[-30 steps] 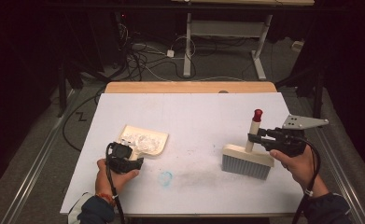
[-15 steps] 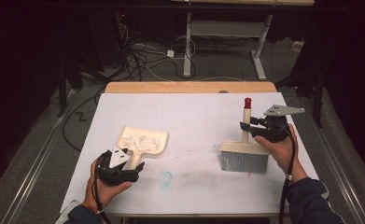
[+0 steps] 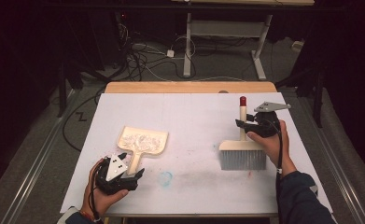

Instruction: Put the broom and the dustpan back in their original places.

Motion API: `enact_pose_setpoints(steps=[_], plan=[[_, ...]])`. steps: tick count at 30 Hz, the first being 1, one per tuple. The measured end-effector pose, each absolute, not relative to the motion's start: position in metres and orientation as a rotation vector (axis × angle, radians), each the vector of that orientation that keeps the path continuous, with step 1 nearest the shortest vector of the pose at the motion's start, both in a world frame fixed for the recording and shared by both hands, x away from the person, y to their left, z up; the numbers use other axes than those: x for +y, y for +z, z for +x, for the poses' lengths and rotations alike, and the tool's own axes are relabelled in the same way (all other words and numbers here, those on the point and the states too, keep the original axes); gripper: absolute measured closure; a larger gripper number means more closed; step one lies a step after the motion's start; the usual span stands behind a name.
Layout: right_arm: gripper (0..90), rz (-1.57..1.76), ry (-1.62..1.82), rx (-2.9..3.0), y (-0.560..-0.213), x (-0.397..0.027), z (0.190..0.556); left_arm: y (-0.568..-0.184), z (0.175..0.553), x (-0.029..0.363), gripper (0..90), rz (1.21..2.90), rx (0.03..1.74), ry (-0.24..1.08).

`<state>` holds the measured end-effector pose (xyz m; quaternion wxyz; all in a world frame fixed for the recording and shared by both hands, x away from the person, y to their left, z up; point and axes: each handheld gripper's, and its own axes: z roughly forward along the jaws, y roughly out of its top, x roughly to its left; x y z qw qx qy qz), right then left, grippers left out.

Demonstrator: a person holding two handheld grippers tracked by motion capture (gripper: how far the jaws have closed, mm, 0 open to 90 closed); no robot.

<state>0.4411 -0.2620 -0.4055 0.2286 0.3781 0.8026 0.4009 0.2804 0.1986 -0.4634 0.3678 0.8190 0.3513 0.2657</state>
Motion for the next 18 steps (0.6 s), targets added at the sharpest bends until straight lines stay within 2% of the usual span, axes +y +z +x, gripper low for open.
enact_pose_setpoints(steps=[6,18], plan=[[47.4,1.024,1.112,2.075,-0.399,-0.263,0.44,-0.465,0.28,0.192,18.7,2.121,0.87,0.668],[40.1,0.908,1.209,2.01,-0.379,-0.262,0.418,-0.466,0.282,0.195,18.7,2.124,0.883,0.675]])
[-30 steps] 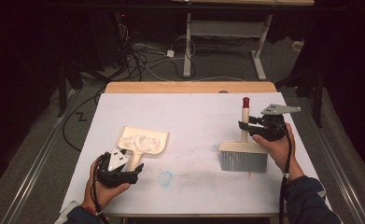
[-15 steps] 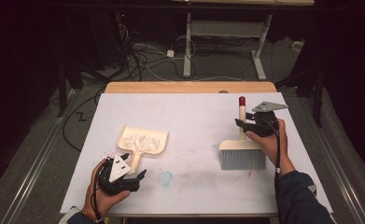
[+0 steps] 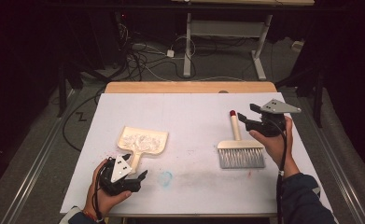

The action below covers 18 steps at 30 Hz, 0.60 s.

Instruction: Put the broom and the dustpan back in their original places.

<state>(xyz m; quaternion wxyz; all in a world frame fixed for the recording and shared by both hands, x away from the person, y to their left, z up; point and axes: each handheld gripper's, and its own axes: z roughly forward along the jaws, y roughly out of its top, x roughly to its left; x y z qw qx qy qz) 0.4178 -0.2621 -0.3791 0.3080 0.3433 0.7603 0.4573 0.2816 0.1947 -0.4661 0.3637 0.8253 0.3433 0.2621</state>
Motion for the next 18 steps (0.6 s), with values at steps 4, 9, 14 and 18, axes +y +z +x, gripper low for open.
enact_pose_setpoints(steps=[4,9,14,18], plan=[[37.9,0.891,1.228,1.998,-0.375,-0.262,0.411,-0.467,0.282,0.195,18.8,2.131,0.882,0.675],[34.8,0.858,1.246,1.985,-0.37,-0.262,0.4,-0.467,0.282,0.195,18.7,2.133,0.883,0.676],[32.7,0.825,1.258,1.965,-0.364,-0.261,0.388,-0.467,0.282,0.196,18.8,2.131,0.884,0.681],[29.4,0.812,1.251,1.955,-0.361,-0.259,0.379,-0.467,0.282,0.196,18.8,2.132,0.887,0.682]])
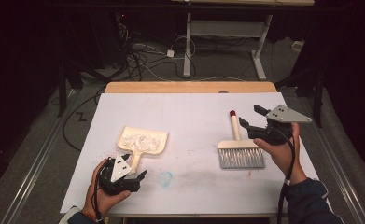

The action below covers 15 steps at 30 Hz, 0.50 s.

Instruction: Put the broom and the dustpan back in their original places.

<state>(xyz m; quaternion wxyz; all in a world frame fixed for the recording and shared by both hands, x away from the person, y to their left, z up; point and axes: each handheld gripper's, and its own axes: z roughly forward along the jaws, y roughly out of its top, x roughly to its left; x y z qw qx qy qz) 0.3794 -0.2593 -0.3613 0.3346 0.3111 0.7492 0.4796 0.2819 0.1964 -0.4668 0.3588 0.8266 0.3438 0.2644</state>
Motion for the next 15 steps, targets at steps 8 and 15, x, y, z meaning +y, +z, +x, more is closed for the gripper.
enact_pose_setpoints(steps=[8,15], plan=[[26.6,0.757,1.277,1.953,-0.355,-0.259,0.361,-0.467,0.282,0.195,18.7,2.136,0.882,0.685],[25.4,0.744,1.267,1.948,-0.354,-0.258,0.351,-0.467,0.282,0.195,18.7,2.138,0.879,0.685]])
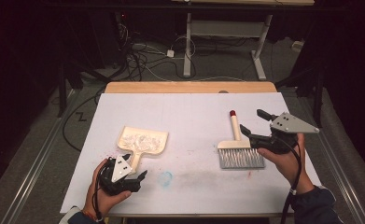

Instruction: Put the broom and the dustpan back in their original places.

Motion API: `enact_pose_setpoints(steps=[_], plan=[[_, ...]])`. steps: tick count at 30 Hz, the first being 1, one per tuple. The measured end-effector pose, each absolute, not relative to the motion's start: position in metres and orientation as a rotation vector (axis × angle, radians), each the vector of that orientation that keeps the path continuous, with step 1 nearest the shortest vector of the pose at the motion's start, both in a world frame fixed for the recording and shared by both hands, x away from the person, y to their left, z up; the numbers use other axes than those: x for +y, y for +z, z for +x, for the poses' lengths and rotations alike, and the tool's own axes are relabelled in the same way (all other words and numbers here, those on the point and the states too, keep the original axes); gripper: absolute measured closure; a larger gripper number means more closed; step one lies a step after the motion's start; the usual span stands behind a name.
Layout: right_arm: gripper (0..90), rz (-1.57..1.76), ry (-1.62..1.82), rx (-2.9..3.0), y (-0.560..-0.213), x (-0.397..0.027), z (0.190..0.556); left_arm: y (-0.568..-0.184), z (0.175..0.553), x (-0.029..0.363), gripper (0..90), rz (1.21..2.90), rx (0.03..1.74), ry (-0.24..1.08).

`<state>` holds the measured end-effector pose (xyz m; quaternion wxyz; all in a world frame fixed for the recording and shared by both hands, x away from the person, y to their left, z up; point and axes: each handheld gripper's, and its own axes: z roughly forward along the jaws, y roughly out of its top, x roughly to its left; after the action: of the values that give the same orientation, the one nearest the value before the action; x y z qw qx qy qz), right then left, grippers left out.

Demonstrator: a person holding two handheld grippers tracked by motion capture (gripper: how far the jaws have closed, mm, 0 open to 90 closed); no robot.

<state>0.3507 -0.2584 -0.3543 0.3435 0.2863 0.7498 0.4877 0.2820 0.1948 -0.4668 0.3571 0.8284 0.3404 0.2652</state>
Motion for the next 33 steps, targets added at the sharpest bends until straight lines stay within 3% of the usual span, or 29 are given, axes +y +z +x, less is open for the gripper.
enact_pose_setpoints(steps=[33], plan=[[22.5,0.685,1.219,1.957,-0.387,-0.284,0.303,-0.466,0.284,0.194,18.7,2.129,0.874,0.693]])
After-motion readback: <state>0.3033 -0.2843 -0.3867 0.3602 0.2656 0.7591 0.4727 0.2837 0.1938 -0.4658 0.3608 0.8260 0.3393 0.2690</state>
